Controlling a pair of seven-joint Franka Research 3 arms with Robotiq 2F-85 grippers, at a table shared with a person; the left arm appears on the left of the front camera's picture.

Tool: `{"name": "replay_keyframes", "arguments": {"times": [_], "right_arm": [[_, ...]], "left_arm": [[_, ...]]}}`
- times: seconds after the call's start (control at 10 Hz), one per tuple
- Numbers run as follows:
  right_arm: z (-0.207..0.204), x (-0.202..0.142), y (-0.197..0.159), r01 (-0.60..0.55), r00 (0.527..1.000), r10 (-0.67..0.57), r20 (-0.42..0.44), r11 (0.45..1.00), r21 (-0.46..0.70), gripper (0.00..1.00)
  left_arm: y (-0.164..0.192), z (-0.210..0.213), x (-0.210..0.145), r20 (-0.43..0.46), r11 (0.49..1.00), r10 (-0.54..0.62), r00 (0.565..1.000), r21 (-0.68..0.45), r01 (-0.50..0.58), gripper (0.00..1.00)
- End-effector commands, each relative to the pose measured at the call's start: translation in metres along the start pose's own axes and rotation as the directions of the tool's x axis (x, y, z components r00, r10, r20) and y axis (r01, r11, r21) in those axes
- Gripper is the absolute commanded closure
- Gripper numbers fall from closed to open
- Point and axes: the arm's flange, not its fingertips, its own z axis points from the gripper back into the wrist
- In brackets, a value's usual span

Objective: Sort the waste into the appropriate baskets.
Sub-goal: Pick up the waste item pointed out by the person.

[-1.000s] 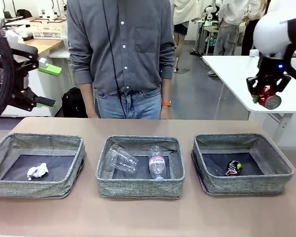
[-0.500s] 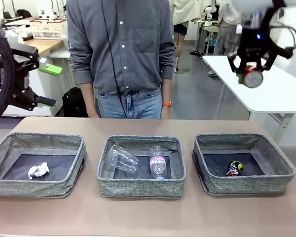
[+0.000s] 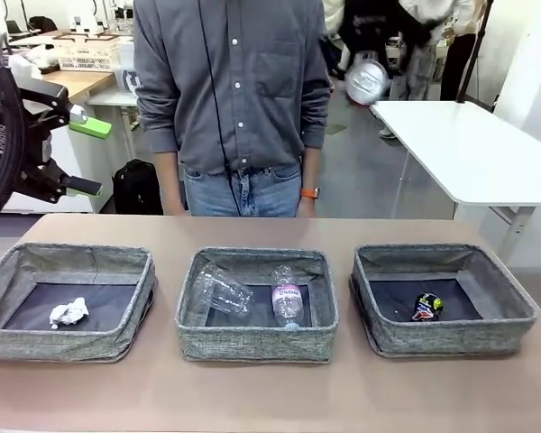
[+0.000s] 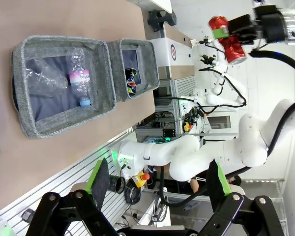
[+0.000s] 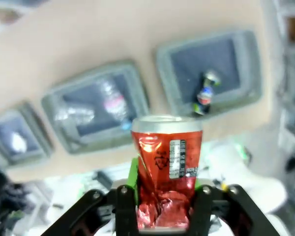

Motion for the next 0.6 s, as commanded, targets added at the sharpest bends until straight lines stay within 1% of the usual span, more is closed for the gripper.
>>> {"name": "replay_keyframes", "arguments": {"times": [0.0, 0.2, 0.3, 0.4, 0.5], "right_arm": [[0.030, -0.006, 0.033, -0.169, 0.978, 0.157, 0.134, 0.982, 0.085, 0.63], [0.038, -0.025, 0.056, -0.267, 0.934, 0.218, 0.283, 0.953, 0.146, 0.63], [0.038, -0.031, 0.062, -0.333, 0.918, 0.275, 0.285, 0.926, 0.176, 0.63], [0.031, -0.033, 0.068, -0.338, 0.908, 0.270, 0.322, 0.924, 0.179, 0.63], [0.022, -0.033, 0.076, -0.354, 0.907, 0.287, 0.308, 0.915, 0.191, 0.63]], "left_arm": [[-0.001, 0.000, 0.000, 0.006, 1.000, -0.012, 1.000, -0.026, 0.012, 0.00], [-0.001, 0.000, 0.000, 0.006, 1.000, -0.012, 1.000, -0.026, 0.012, 0.00], [-0.001, 0.000, 0.000, 0.006, 1.000, -0.012, 1.000, -0.026, 0.012, 0.00], [-0.001, 0.000, 0.000, 0.006, 1.000, -0.012, 1.000, -0.026, 0.012, 0.00], [-0.001, 0.000, 0.000, 0.006, 1.000, -0.012, 1.000, -0.026, 0.012, 0.00]]}}
